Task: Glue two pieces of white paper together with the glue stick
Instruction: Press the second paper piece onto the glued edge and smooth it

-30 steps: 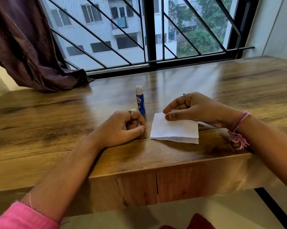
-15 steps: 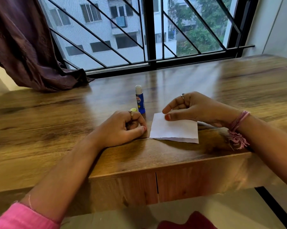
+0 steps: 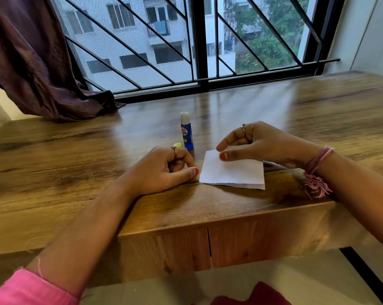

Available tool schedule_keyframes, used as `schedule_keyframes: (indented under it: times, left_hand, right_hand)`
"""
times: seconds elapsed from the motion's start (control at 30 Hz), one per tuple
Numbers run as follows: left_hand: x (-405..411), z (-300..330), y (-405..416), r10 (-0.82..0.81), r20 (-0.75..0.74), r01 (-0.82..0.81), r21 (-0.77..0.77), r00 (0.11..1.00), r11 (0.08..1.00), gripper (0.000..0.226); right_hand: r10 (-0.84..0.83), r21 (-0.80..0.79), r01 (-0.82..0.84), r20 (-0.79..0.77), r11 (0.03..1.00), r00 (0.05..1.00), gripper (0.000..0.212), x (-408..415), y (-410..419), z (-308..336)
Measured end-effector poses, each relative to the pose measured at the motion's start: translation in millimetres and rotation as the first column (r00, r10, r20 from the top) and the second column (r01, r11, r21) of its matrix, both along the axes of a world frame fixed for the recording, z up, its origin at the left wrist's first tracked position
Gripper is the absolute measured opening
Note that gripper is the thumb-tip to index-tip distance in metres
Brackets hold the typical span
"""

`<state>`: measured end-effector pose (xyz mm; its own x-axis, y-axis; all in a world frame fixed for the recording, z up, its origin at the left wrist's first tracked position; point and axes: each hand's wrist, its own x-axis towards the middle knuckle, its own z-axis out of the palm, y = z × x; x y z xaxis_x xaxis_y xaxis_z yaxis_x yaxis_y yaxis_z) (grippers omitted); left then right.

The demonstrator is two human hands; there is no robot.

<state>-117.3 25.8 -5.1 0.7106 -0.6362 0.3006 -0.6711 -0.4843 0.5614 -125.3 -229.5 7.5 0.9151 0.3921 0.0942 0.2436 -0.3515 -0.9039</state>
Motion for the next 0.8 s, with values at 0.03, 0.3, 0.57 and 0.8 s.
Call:
schedule_keyframes:
  times: [0.03,0.3,0.57,0.8]
  left_hand:
    - [0.0,-0.3,-0.2,-0.001,-0.003,0.001,-0.007,1.0,1.0,0.009]
    - [1.3,-1.3,-1.8,-0.026,-0.017,0.025,-0.027,1.0,0.999,0.023]
    - [3.5,-4.0,-2.7,-0.007,0.004,0.007,-0.039,1.0,0.999,0.025]
    - [3.9,-3.7,-2.7,-0.017,0.02,0.017,-0.03,1.0,0.999,0.027]
  right_hand:
    - [0.0,-0.002,0.0,0.002,1.0,1.0,0.038,-0.1,-0.1,0.1]
    - [0.0,-0.026,0.0,0.013,1.0,1.0,0.04,-1.4,0.2,1.0]
    - [-0.011,-0.064,0.013,0.038,0.998,0.999,0.039,-2.9,1.2,2.5]
    - [-0.019,-0.078,0.021,0.029,0.997,0.999,0.041,-3.4,1.2,3.4]
